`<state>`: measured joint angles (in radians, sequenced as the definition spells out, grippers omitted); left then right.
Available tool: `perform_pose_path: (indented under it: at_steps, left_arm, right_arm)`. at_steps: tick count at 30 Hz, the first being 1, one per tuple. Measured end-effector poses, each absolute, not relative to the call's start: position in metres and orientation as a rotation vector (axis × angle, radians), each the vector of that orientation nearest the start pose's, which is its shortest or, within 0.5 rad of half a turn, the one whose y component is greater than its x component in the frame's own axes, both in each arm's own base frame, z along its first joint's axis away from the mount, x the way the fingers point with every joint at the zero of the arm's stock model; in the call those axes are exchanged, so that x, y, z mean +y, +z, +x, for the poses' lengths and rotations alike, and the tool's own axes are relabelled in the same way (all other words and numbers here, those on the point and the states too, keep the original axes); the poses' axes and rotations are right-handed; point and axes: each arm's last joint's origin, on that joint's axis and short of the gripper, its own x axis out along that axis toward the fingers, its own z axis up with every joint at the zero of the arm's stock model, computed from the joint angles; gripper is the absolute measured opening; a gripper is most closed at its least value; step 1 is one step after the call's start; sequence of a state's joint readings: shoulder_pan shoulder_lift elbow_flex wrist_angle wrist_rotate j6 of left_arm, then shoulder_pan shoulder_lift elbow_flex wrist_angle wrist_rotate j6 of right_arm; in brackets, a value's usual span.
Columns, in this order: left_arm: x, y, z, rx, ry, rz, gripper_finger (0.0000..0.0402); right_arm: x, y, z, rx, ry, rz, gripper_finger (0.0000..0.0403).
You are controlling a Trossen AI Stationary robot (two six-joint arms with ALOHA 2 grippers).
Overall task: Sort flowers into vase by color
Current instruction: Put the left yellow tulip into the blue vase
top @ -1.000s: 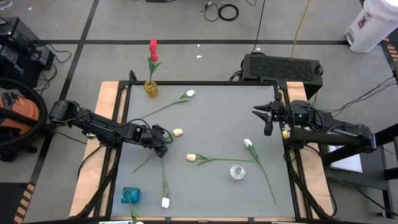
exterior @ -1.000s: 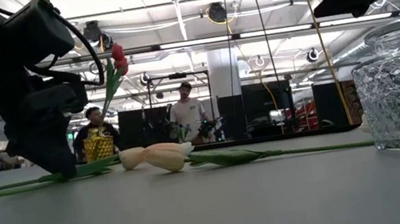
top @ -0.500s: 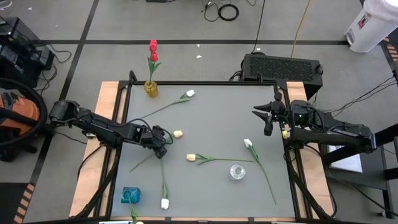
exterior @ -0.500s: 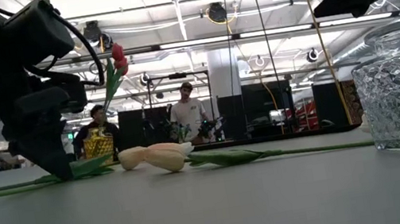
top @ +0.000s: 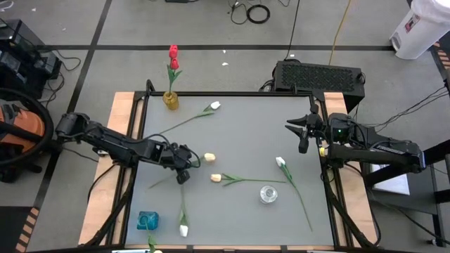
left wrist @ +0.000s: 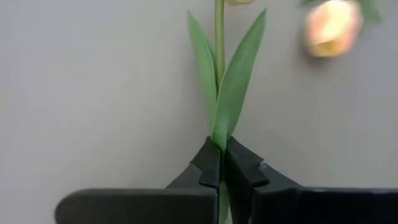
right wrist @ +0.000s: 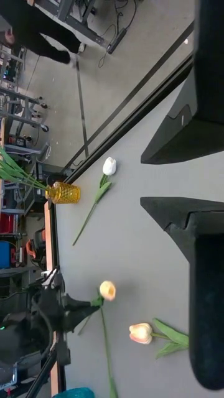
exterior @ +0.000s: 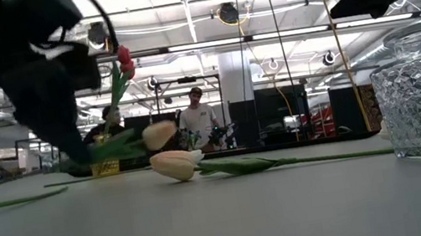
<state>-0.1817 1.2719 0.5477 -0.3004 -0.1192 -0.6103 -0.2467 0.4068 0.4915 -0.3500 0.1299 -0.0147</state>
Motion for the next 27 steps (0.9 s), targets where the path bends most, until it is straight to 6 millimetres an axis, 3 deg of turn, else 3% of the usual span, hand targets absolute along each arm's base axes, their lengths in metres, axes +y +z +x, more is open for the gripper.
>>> perform_pose_path:
  at_steps: [5, 10, 27]
  left_arm:
    - [-0.043, 0.174, 0.219, 0.937, 0.148, -0.327, 0.0009]
    - [-0.044, 0.194, 0.212, 0.857, 0.086, -0.265, 0.0009]
    - [-0.028, 0.254, 0.147, 0.602, 0.006, -0.066, 0.0008]
  right_arm:
    - [-0.03, 0.263, 0.105, 0.269, -0.372, 0.001, 0.0086]
    - [-0.03, 0.263, 0.105, 0.269, -0.373, 0.001, 0.0086]
    - [-0.03, 0.263, 0.106, 0.269, -0.372, 0.001, 0.0086]
